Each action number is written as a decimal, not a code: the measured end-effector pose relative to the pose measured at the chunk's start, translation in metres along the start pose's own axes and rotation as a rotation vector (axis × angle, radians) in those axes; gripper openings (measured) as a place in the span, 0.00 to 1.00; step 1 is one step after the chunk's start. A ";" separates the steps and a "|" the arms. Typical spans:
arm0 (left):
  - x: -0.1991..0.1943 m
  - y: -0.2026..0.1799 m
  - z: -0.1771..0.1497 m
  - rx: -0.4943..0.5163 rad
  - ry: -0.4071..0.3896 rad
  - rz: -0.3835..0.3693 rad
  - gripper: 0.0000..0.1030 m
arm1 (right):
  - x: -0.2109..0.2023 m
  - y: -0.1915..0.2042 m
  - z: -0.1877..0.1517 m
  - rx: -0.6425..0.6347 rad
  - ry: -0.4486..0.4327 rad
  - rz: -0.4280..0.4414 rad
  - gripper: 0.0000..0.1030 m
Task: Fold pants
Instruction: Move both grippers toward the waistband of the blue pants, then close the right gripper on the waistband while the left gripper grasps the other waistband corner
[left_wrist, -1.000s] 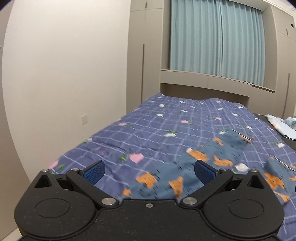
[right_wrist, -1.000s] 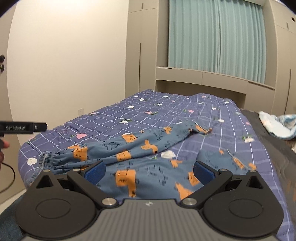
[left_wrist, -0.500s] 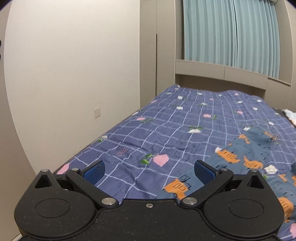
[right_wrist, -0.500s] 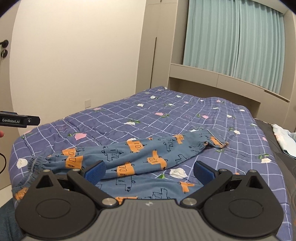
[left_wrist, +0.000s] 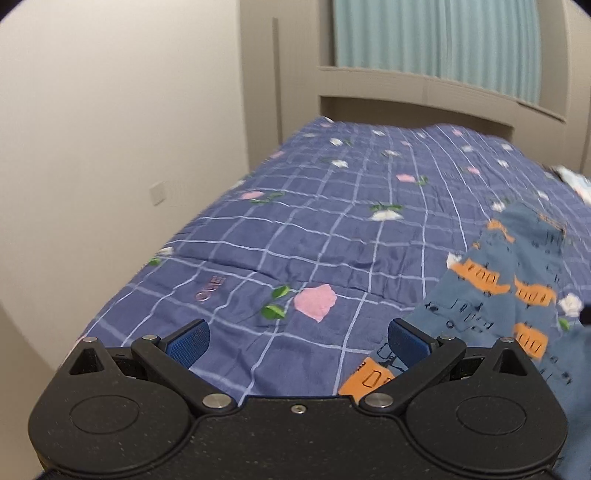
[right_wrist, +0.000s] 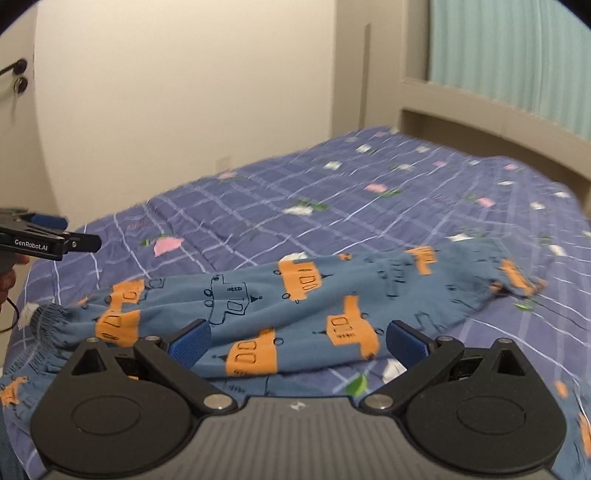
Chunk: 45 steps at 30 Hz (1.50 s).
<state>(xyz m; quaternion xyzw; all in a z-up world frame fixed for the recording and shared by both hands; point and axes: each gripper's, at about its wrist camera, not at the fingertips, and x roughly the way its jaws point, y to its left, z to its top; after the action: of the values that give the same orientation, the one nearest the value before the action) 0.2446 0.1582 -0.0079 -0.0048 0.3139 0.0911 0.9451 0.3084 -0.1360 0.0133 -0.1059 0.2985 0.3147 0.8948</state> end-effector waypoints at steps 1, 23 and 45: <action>0.008 0.000 0.000 0.019 0.014 -0.015 1.00 | 0.010 -0.003 0.005 -0.025 0.013 0.025 1.00; 0.082 0.005 0.008 0.102 0.352 -0.361 0.71 | 0.185 -0.021 0.086 -0.551 0.269 0.318 0.81; 0.067 -0.002 0.037 0.199 0.338 -0.296 0.00 | 0.173 0.007 0.086 -0.670 0.256 0.281 0.05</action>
<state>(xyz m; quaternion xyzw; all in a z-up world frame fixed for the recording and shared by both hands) 0.3191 0.1700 -0.0181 0.0270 0.4707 -0.0818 0.8781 0.4518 -0.0119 -0.0220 -0.3890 0.3000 0.4984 0.7143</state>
